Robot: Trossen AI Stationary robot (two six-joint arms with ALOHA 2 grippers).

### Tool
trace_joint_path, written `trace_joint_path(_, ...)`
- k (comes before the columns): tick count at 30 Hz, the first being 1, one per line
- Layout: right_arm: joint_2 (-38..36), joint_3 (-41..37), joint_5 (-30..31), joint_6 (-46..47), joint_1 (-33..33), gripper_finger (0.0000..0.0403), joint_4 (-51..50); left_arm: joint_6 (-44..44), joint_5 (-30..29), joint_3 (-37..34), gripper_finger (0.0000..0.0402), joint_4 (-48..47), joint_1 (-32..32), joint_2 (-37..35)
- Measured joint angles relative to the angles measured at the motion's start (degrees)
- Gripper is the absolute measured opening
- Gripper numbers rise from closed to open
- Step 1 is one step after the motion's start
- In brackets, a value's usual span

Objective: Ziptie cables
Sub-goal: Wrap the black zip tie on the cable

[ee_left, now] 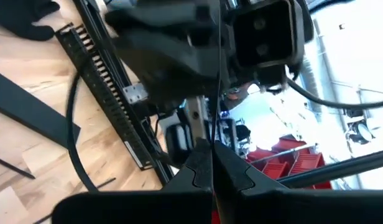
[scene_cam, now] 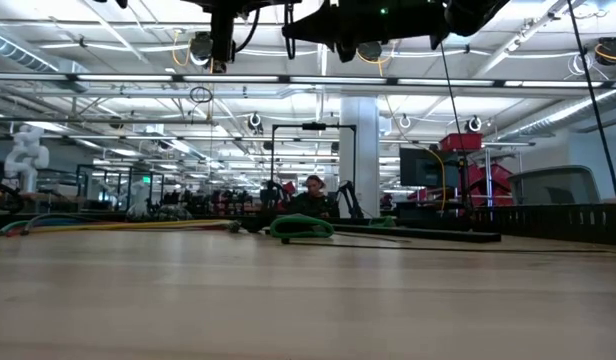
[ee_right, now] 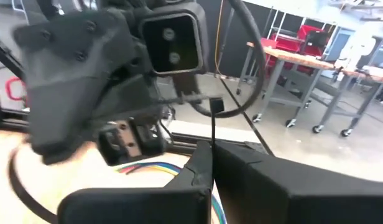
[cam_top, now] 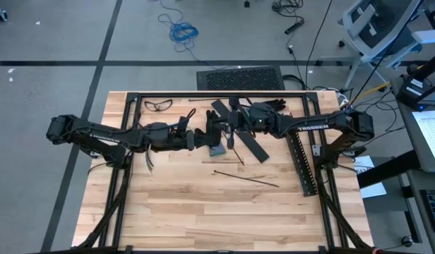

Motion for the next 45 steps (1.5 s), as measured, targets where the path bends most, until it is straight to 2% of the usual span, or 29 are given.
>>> trace_joint_path(13, 0.0, 0.0, 0.5, -2.6, -0.4, 0.0000, 0.1, -3.0, 0.0, 0.0, 0.0000, 0.9, -0.1, 0.0)
trace_joint_path(17, -0.3, 0.0, 1.5, -2.5, -1.1, 0.0000, 1.2, -2.9, -1.2, 0.0, 0.0000, -1.8, 0.0, 0.0)
trace_joint_path(20, -1.1, 0.0, 1.5, -2.3, -1.5, 0.0000, 1.1, -2.4, -1.7, 0.0, 0.0000, -3.8, 0.1, -0.3)
trace_joint_path(26, -2.0, 0.0, 0.9, -1.0, -1.2, 0.0000, 1.0, 0.6, -1.8, 0.0, 0.0000, -1.8, 2.0, -1.6)
trace_joint_path(31, -2.0, 0.0, 0.0, -0.7, -0.7, 0.0000, 1.0, 0.1, 2.6, 0.0, 0.0000, 1.3, 2.7, -1.8)
trace_joint_path(36, -2.0, 0.0, 0.0, -0.4, -1.3, 0.0000, -0.4, -1.5, 4.3, 0.0, 0.0000, 3.1, 2.5, -1.8)
trace_joint_path(45, -1.9, 0.0, -0.5, 0.5, -1.5, 0.0000, 0.1, -3.0, 11.5, 0.0, 0.0000, 2.2, 2.3, -0.6)
